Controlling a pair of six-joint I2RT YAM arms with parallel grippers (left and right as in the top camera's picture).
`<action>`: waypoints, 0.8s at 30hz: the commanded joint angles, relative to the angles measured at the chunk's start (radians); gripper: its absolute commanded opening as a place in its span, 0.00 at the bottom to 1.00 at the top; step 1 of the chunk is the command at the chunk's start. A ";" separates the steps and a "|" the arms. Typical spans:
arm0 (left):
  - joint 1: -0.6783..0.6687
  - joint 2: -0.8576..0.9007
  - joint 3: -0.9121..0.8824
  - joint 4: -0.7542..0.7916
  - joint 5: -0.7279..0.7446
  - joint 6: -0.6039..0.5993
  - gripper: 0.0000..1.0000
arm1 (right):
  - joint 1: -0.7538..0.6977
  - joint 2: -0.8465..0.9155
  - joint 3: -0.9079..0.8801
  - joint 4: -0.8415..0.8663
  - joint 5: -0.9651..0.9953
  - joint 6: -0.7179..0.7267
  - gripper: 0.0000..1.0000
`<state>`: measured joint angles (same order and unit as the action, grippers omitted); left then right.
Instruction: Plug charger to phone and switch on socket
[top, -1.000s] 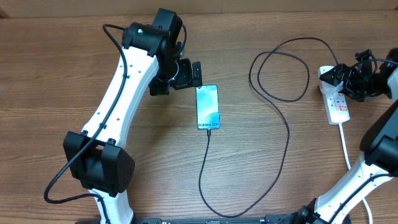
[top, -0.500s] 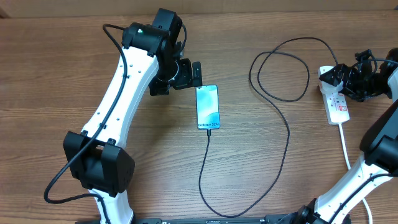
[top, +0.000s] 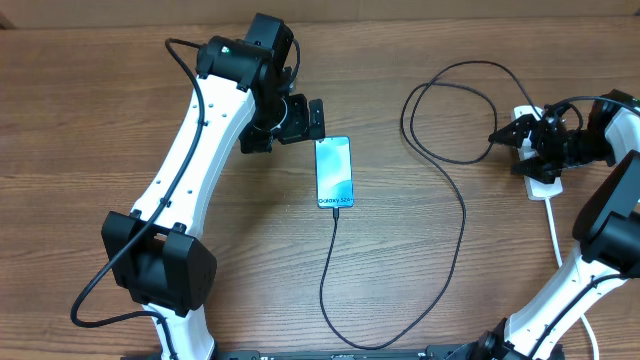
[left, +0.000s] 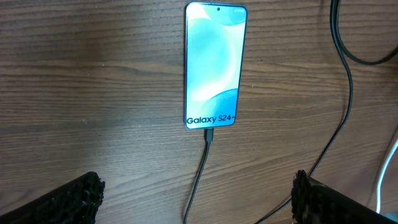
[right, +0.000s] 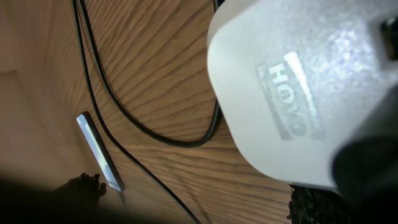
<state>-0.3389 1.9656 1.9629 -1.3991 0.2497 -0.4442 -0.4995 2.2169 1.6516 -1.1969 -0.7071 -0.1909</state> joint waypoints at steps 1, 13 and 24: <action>-0.002 -0.023 0.002 0.002 -0.006 0.014 1.00 | 0.008 0.024 -0.015 0.013 0.018 0.005 1.00; -0.002 -0.023 0.002 0.002 -0.006 0.014 1.00 | -0.025 -0.026 0.019 0.063 0.138 0.091 1.00; -0.002 -0.023 0.003 0.002 -0.006 0.014 1.00 | -0.045 -0.176 0.019 0.032 0.271 0.170 1.00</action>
<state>-0.3389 1.9656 1.9629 -1.3987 0.2497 -0.4442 -0.5377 2.1212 1.6531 -1.1572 -0.5247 -0.0502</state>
